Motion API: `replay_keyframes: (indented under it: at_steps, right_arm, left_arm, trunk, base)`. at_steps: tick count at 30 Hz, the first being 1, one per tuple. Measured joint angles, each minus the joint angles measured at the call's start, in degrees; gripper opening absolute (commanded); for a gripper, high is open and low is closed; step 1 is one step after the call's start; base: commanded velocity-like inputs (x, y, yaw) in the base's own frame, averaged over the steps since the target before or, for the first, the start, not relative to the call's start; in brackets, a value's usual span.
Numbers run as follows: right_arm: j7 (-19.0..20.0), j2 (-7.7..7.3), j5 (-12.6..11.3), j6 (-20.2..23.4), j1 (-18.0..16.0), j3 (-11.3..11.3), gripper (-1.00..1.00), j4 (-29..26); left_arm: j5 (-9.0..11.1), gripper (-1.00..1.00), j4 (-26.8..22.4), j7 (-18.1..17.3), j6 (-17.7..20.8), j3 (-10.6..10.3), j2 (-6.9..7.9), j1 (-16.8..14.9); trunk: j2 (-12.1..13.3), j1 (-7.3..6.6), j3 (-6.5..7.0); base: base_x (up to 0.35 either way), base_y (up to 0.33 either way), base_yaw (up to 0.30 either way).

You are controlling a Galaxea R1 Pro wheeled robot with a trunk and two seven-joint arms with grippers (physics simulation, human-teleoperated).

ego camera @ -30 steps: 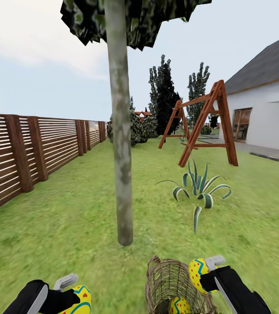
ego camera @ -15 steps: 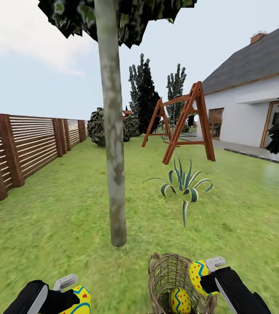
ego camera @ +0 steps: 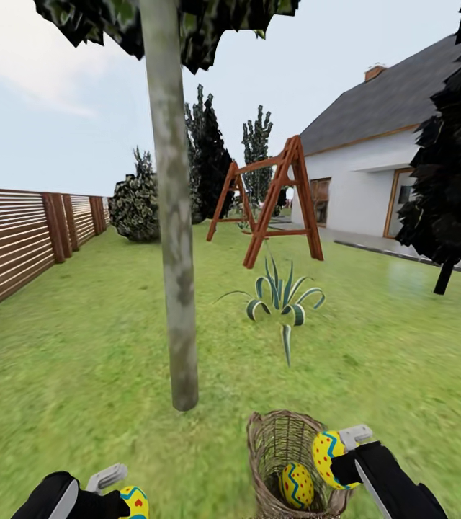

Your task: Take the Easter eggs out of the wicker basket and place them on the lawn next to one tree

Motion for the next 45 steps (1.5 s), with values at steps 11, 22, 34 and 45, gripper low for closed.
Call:
replay_keyframes:
  at_steps: [11, 22, 34, 45]
  right_arm:
    - [0.00, 0.07, -0.01, 0.00, 0.00, 0.13, -1.00, 0.00]
    - [0.00, 0.02, -0.07, 0.00, 0.00, 0.97, -1.00, 0.30]
    - [0.08, 0.09, -0.16, 0.00, 0.00, 0.97, -1.00, 1.49]
    - [0.12, -0.09, -0.47, -0.04, -0.02, 0.98, -1.00, 1.48]
  left_arm:
    - [0.26, -1.00, -2.26, -0.27, 0.00, 0.66, 1.49, -0.01]
    - [0.17, -1.00, -7.34, -0.16, 0.02, 1.32, 2.70, 0.00]
    - [-0.14, -1.00, -6.90, -0.14, 0.10, 1.30, 2.79, 0.00]
    - [-0.12, -1.00, -6.58, -0.16, 0.02, 1.25, 2.57, 0.02]
  trunk:
    - [0.00, 0.00, -0.38]
    - [0.00, 0.00, -0.77]
    - [0.00, 0.00, -1.22]
    - [0.00, -0.01, -1.65]
  base:
    - [0.000, 0.339, -0.284]
    - [0.000, 0.339, -0.283]
    - [0.000, 0.339, -0.280]
    - [0.028, 0.339, -0.212]
